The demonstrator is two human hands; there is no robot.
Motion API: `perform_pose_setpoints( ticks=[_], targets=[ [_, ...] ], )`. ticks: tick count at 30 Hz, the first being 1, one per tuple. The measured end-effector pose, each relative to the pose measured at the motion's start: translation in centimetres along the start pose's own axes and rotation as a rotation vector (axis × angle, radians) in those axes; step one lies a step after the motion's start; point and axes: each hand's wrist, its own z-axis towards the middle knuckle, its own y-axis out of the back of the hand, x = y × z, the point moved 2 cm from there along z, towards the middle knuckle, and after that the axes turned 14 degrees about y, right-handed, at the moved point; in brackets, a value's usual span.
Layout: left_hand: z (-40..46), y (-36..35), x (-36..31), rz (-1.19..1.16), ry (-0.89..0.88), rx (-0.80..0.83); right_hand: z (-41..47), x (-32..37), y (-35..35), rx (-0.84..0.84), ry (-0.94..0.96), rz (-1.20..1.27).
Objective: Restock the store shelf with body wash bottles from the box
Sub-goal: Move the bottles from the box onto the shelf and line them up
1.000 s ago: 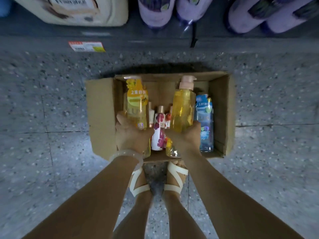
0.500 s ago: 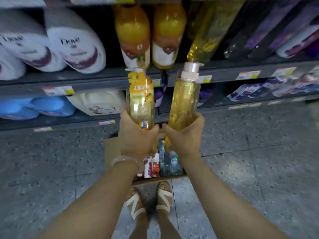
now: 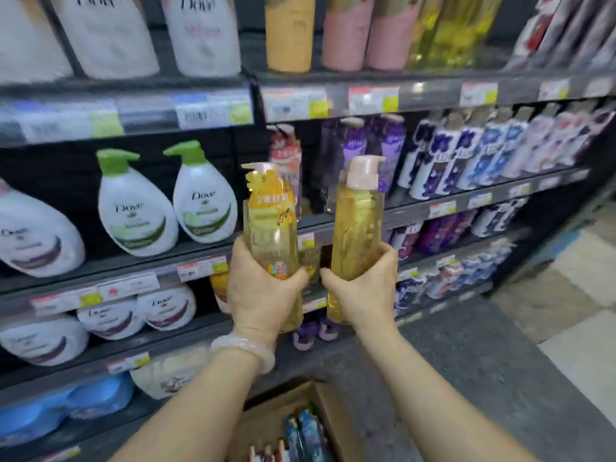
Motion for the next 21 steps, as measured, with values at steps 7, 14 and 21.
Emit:
perform_pose_setpoints(
  ticks=[7,14,21],
  targets=[
    [-2.1,-0.2,-12.2,-0.031,-0.232,-0.001,5.5,6.4,7.5,-0.141,0.103,0.091],
    [-5.4,-5.1,-19.4,-0.052,-0.323,-0.025,10.6,6.4,15.8,-0.228,0.186,0.138],
    [-10.2,-14.2,-24.4,-0.092,-0.269,-0.077,17.1,1.2,24.5,-0.153,0.216,0.109]
  ],
)
